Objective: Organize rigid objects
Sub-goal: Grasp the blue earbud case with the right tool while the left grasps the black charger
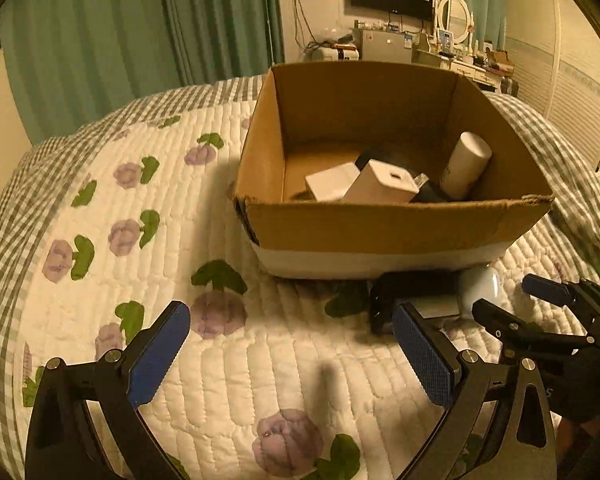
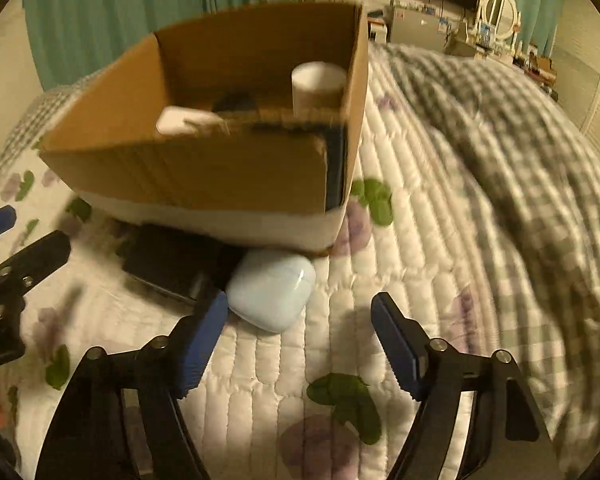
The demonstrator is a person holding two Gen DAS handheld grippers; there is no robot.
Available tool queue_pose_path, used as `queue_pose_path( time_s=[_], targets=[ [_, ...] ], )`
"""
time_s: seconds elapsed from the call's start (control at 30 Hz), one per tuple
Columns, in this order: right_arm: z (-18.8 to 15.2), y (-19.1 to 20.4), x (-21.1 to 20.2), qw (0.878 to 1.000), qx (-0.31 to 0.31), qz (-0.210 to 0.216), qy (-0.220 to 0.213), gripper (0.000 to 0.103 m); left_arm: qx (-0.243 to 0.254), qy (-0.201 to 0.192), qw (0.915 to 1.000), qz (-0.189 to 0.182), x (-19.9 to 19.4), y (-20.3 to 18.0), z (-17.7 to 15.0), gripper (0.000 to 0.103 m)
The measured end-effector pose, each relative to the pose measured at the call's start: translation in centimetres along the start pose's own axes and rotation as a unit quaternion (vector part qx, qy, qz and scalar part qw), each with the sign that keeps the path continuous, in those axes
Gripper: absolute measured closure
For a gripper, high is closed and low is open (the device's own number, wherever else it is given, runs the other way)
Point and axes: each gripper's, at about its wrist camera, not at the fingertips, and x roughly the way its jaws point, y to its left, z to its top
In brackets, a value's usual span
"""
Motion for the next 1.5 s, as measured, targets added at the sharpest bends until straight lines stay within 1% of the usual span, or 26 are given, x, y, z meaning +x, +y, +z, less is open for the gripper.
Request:
queue_pose_path(
  time_s=[0.03, 0.17, 0.27, 0.3, 0.43, 0.6, 0.67, 0.73, 0.77, 0.93, 1.0, 1.03, 1.1, 1.17, 1.2, 1.27, 1.3, 1.5],
  targets=[
    [0.0, 0.1, 0.2, 1.000, -0.001, 0.006, -0.002, 0.030, 0.001, 0.002, 1.0000, 0.000, 0.1, 0.0, -0.1, 0.000],
    [0.3, 0.9, 1.7, 1.000, -0.012, 0.003, 0.006, 0.031, -0.001, 0.011, 0.9999, 0.003, 0.6, 0.4, -0.5, 0.000],
    [0.5, 1.4, 2.7, 1.000, -0.018, 0.000, 0.005, 0.037, -0.002, 0.018, 0.9998, 0.002, 0.9, 0.4, -0.9, 0.000],
    [0.7, 1.4, 2.9, 1.000, -0.017, 0.004, 0.003, 0.048, -0.001, 0.020, 0.9998, 0.003, 1.0, 0.3, -0.9, 0.000],
    [0.4, 0.6, 2.2, 1.000, -0.005, 0.002, -0.012, 0.048, 0.013, 0.026, 0.9996, -0.001, 1.3, -0.8, -1.0, 0.000],
    [0.5, -2.1, 0.1, 0.999, 0.041, 0.002, -0.035, 0.049, 0.029, 0.031, 0.9987, -0.026, 1.6, -3.4, -1.0, 0.000],
    [0.8, -3.3, -0.8, 0.998, 0.049, -0.010, -0.043, 0.049, 0.023, 0.026, 0.9990, -0.029, 1.8, -4.3, -1.0, 0.000],
    [1.0, -4.2, -1.4, 0.997, 0.060, -0.014, -0.049, 0.049, 0.006, 0.033, 0.9982, -0.050, 2.4, -5.0, -0.9, 0.000],
    [1.0, -5.2, -1.7, 0.996, 0.072, -0.011, -0.052, 0.049, 0.000, 0.036, 0.9979, -0.054, 2.7, -5.3, -0.9, 0.000],
    [1.1, -7.0, -1.6, 0.994, 0.097, -0.004, -0.049, 0.049, 0.008, 0.041, 0.9972, -0.062, 4.0, -7.1, -0.6, 0.000],
    [0.7, -6.8, -1.2, 0.994, 0.099, 0.000, -0.045, 0.049, 0.014, 0.048, 0.9966, -0.066, 4.8, -7.5, -0.5, 0.000],
    [0.7, -6.9, -1.1, 0.994, 0.097, 0.001, -0.044, 0.049, 0.016, 0.047, 0.9968, -0.063, 5.1, -7.7, -0.4, 0.000],
    [0.6, -6.8, -0.7, 0.995, 0.091, -0.002, -0.041, 0.049, 0.016, 0.047, 0.9968, -0.063, 5.6, -7.9, -0.1, 0.004],
    [0.4, -6.7, -0.4, 0.995, 0.091, -0.002, -0.041, 0.049, 0.021, 0.045, 0.9969, -0.062, 5.9, -8.4, 0.1, 0.015],
    [0.4, -6.8, -0.3, 0.995, 0.092, -0.001, -0.041, 0.049, 0.027, 0.043, 0.9971, -0.058, 6.0, -8.7, 0.2, 0.018],
    [0.1, -6.7, -0.2, 0.995, 0.093, 0.000, -0.042, 0.049, 0.041, 0.038, 0.9969, -0.054, 5.9, -9.3, 0.2, 0.030],
    [0.2, -6.6, -0.2, 0.995, 0.092, 0.000, -0.042, 0.049, 0.044, 0.036, 0.9974, -0.045, 5.8, -9.4, 0.2, 0.032],
    [0.4, -6.2, -0.6, 0.996, 0.080, -0.005, -0.044, 0.049, 0.026, 0.032, 0.9974, -0.060, 4.6, -8.6, 0.1, 0.034]
  ],
)
